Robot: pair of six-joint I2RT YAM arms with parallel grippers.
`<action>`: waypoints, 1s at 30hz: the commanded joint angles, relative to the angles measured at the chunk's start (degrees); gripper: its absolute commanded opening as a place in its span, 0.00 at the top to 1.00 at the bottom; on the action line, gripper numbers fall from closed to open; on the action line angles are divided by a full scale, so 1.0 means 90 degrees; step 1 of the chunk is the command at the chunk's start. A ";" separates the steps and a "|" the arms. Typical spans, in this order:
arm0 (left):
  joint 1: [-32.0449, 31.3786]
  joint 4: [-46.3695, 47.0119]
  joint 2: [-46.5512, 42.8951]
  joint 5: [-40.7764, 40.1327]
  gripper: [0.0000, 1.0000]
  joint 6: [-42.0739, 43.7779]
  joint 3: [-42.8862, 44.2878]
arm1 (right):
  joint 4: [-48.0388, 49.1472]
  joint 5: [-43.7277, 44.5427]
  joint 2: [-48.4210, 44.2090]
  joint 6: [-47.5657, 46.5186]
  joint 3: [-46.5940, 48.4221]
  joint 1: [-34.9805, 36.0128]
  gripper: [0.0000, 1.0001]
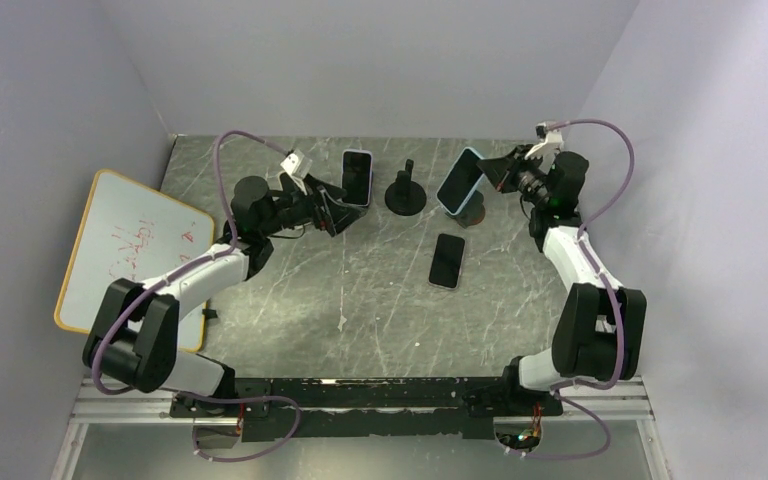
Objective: Place the phone on the phone stand
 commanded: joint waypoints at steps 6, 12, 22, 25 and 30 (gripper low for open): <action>-0.0023 -0.1700 -0.0639 -0.0591 0.03 0.1090 0.0124 | 0.0265 -0.0470 0.0453 -0.0511 0.0132 -0.0659 1.00; -0.0020 -0.1628 -0.0436 -0.0396 0.03 0.1032 0.0102 | 0.0476 -0.1345 0.1224 -0.0646 0.0563 -0.0824 1.00; -0.0025 -0.1658 -0.0180 -0.0362 0.03 0.1060 0.0154 | 0.0992 -0.1404 0.1908 -0.0889 0.0985 -0.0840 1.00; -0.0021 -0.1659 -0.0058 -0.0326 0.03 0.1039 0.0192 | 0.1131 -0.1354 0.2069 -0.0866 0.1050 -0.0844 1.00; -0.0025 -0.1728 0.0034 -0.0330 0.03 0.1106 0.0238 | 0.1358 -0.1200 0.2206 -0.0886 0.0970 -0.0860 1.00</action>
